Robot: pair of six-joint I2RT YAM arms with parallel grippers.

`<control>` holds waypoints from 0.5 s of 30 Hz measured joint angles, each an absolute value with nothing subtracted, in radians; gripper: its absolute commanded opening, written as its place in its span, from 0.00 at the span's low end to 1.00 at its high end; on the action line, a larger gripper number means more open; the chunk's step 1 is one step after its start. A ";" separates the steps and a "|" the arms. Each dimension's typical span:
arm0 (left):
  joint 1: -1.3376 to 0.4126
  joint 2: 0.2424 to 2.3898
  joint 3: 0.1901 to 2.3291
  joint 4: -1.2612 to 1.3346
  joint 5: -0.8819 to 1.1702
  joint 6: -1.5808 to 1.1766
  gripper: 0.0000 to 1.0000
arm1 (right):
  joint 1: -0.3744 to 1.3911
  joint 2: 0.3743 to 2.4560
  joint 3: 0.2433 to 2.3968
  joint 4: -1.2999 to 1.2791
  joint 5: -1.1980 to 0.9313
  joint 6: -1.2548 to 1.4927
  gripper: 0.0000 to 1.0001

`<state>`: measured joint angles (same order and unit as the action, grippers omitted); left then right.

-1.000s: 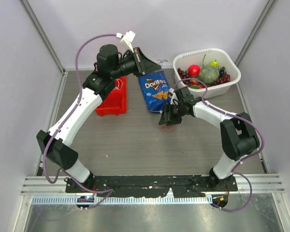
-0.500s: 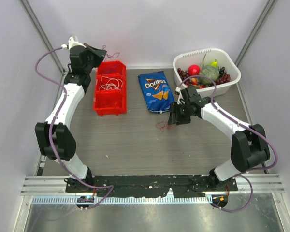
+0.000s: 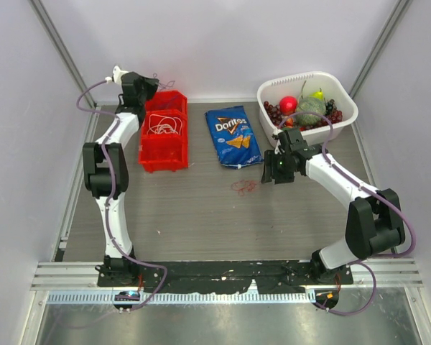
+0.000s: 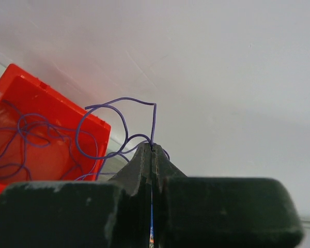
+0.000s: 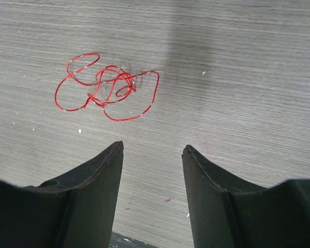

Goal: Untangle the cables

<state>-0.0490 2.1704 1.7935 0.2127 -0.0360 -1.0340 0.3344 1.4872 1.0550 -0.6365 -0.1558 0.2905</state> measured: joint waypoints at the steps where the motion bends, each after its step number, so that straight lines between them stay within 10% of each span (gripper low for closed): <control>1: -0.048 2.183 1.813 0.213 -0.039 -1.042 0.00 | 0.330 1.487 1.055 -0.637 -0.150 0.290 0.55; 15: -0.035 2.267 1.951 0.357 -0.038 -1.194 0.00 | 0.318 1.500 1.057 -0.654 -0.131 0.282 0.55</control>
